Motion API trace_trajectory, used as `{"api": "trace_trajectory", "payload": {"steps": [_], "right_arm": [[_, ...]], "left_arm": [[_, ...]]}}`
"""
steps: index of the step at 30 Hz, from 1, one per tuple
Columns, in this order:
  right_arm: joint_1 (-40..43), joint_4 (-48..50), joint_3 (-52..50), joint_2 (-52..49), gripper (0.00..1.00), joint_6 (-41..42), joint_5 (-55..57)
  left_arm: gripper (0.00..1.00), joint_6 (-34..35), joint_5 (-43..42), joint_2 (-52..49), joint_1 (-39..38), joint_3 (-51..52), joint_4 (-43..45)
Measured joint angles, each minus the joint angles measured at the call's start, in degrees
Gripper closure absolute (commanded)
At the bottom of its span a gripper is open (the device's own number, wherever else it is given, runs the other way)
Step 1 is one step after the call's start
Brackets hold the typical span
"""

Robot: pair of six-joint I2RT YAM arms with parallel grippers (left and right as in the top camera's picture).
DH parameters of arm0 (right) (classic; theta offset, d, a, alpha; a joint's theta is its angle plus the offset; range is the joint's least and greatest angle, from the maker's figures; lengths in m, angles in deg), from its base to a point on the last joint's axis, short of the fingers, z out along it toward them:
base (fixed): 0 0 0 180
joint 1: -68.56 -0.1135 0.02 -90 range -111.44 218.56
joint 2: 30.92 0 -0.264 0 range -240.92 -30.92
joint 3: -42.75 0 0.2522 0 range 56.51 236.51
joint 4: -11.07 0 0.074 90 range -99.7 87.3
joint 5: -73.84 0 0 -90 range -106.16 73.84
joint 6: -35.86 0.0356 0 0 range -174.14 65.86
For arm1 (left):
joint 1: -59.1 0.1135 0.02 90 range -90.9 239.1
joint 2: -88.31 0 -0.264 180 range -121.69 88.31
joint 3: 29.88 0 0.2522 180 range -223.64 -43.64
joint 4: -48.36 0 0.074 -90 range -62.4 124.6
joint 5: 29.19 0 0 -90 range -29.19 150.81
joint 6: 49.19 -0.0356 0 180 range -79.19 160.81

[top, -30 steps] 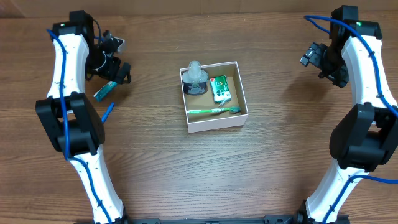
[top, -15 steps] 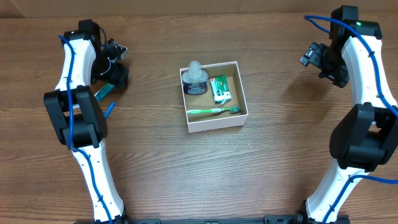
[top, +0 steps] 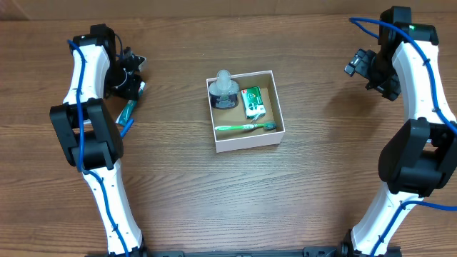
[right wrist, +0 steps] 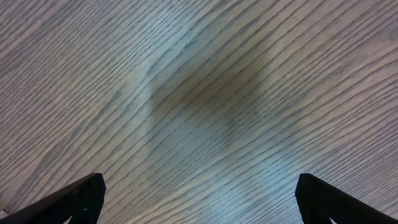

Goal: Pack container
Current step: 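Move the left gripper to the toothpaste tube and grasp it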

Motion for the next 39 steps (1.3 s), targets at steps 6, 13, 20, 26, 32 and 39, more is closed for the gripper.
{"api": "trace_trajectory", "payload": {"steps": [6,13,20,26,32,39], "right_arm": [[0.0,0.04,0.0,0.0,0.0,0.0,-0.02],[0.02,0.0,0.0,0.0,0.0,-0.02,-0.02],[0.0,0.02,0.0,0.0,0.0,-0.02,0.0],[0.0,0.02,0.0,0.0,0.0,0.0,-0.02],[0.0,0.0,0.0,0.0,0.0,-0.02,-0.02],[0.0,-0.02,0.0,0.0,0.0,-0.04,-0.02]], "left_arm": [[0.82,0.68,-1.03,-1.6,-2.73,-16.81,-13.07],[0.85,2.19,0.33,1.25,-15.41,-49.96,-25.16],[0.69,2.21,14.51,9.22,-36.28,-50.23,-24.3],[0.55,6.54,17.22,10.69,-27.06,-46.77,-16.98],[0.54,7.5,10.29,6.01,-16.11,-25.99,-4.39],[0.55,9.31,5.22,-8.63,-15.47,-19.96,-1.2]]}}
